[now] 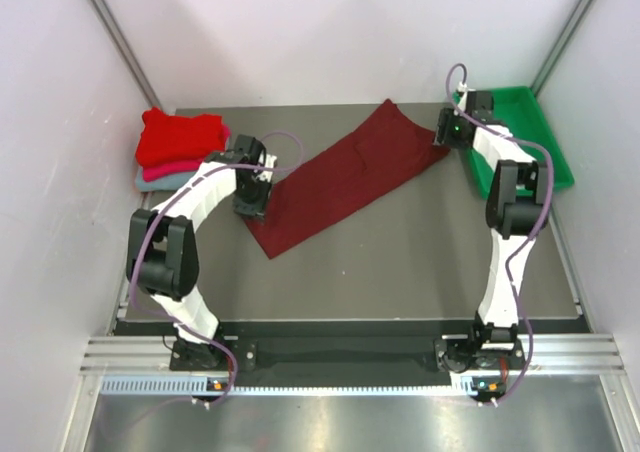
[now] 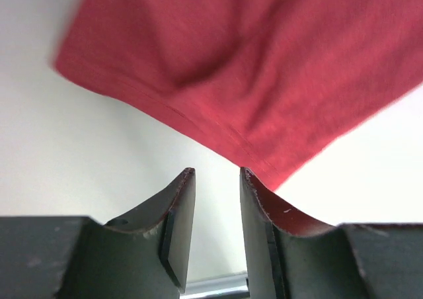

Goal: Fold and stack the t-shirts
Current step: Fold the tshirt

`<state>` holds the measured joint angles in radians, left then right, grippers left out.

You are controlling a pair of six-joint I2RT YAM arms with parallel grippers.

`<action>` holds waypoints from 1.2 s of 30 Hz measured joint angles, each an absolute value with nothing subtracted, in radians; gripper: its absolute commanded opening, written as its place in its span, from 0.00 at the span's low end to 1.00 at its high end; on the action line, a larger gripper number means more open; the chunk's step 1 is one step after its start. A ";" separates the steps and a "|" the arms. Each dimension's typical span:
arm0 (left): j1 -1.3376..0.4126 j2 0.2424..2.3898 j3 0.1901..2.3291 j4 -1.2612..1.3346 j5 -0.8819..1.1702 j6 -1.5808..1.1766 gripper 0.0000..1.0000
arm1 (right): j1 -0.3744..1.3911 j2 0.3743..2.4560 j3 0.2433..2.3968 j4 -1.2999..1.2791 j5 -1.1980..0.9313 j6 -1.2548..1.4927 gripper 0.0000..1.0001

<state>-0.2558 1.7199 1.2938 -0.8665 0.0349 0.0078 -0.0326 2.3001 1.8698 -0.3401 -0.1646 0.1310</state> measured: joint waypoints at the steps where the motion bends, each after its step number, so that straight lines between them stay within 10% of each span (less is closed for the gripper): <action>1: -0.247 1.720 1.307 -0.862 0.033 0.010 0.39 | -0.036 2.257 1.829 -0.342 -0.165 0.136 0.59; 19: -0.075 2.105 1.619 -0.823 -0.033 0.060 0.34 | -0.018 2.057 1.587 -0.337 -0.326 0.271 0.57; 27: -0.064 2.126 1.641 -0.825 -0.015 0.081 0.00 | 0.002 2.072 1.582 -0.329 -0.323 0.271 0.57; 36: -0.061 2.072 1.554 -0.833 0.064 0.093 0.00 | 0.031 2.200 1.633 -0.313 -0.317 0.288 0.47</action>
